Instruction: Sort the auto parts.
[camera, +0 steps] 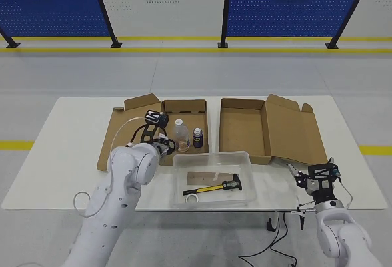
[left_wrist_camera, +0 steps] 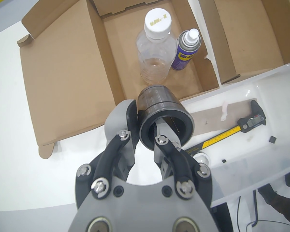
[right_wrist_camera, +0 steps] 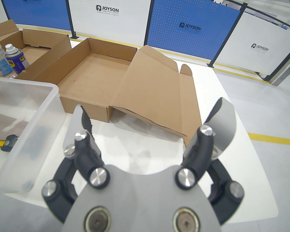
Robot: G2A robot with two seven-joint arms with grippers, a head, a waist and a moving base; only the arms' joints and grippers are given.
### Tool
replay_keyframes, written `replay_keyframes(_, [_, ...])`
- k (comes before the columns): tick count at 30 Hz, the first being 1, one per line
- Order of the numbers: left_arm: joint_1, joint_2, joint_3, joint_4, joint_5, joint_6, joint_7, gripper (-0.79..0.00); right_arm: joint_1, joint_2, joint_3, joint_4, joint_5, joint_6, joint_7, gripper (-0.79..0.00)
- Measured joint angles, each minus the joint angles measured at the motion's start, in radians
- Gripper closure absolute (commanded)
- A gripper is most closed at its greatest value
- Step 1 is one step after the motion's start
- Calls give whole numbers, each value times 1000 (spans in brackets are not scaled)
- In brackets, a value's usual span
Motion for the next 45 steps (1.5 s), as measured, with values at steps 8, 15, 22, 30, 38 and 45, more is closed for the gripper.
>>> replay_keyframes(8, [-79, -12, 50, 101, 37, -8, -14, 0, 0, 0, 0, 0, 0, 0, 0, -785])
replay_keyframes(15, [-133, -21, 81, 185, 62, -17, -29, 0, 0, 0, 0, 0, 0, 0, 0, -785])
replay_keyframes(22, [-178, -32, 107, 273, 54, -33, -29, 0, 0, 0, 0, 0, 0, 0, 0, -785])
replay_keyframes(30, [-219, -46, 134, 380, 35, -45, -13, 0, 0, 0, 0, 0, 0, 0, 0, -785])
replay_keyframes(38, [-259, -60, 166, 466, 36, -59, -5, 0, 0, 0, 0, 0, 0, 0, 0, -785])
replay_keyframes(45, [-284, -69, 174, 523, 30, -58, 6, -34, 0, 0, 0, 0, 0, 0, 0, -785])
